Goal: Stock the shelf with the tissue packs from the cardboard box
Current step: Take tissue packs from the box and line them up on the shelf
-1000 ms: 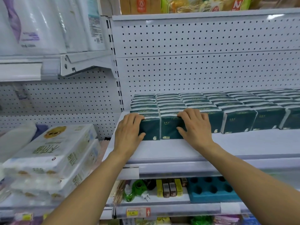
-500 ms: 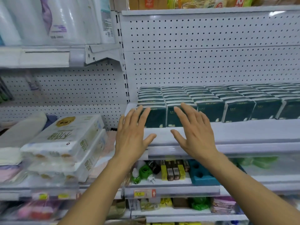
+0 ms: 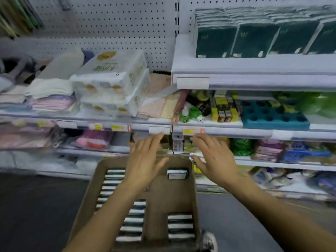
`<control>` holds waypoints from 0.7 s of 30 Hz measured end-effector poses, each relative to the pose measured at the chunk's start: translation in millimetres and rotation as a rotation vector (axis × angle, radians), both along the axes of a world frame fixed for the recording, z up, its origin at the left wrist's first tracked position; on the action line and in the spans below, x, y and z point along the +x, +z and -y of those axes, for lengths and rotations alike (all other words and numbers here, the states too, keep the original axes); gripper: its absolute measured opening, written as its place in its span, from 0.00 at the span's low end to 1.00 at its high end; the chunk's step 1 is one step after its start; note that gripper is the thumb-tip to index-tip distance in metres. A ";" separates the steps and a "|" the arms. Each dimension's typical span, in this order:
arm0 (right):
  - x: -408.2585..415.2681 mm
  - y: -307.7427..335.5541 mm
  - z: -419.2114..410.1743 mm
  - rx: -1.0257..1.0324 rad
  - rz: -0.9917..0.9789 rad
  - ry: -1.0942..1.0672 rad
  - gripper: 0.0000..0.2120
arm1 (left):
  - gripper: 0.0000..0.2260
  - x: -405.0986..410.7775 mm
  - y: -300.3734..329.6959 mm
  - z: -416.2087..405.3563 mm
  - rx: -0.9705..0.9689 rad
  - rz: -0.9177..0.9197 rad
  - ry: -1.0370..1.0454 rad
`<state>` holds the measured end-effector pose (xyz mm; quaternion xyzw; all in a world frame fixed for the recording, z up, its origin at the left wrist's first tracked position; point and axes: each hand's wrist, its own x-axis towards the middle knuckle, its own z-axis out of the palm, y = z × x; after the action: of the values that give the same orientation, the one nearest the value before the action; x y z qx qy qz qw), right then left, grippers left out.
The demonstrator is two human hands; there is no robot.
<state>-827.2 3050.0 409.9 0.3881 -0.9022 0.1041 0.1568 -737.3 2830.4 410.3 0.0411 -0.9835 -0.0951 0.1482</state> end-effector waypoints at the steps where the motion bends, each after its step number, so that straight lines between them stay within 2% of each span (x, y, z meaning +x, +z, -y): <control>1: 10.4 -13.6 1.2 0.024 0.032 0.015 0.22 | 0.32 13.5 -15.0 5.4 0.026 0.073 0.021; 5: 44.1 -62.9 6.0 0.104 0.156 0.045 0.23 | 0.33 58.6 -69.5 17.3 0.133 0.287 0.106; 9: 62.5 -116.2 10.6 0.241 0.214 0.083 0.23 | 0.30 89.5 -123.4 26.1 0.195 0.423 0.124; 11: 66.2 -142.9 14.6 0.327 0.272 0.108 0.20 | 0.27 99.8 -152.6 29.7 0.230 0.492 0.149; 14: 72.2 -177.3 22.1 0.526 0.416 0.147 0.11 | 0.24 108.1 -192.1 24.0 0.232 0.609 0.167; 18: 69.5 -222.3 30.3 0.790 0.524 0.126 0.10 | 0.21 102.8 -236.3 1.0 0.300 0.696 0.116; 21: 65.0 -248.2 40.4 0.882 0.524 0.172 0.07 | 0.16 98.0 -264.8 -14.2 0.394 0.747 0.108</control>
<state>-762.2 3009.6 161.8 0.4509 -0.8341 -0.1798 -0.2619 -639.3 2844.5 145.5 0.1518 -0.9291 -0.2520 -0.2242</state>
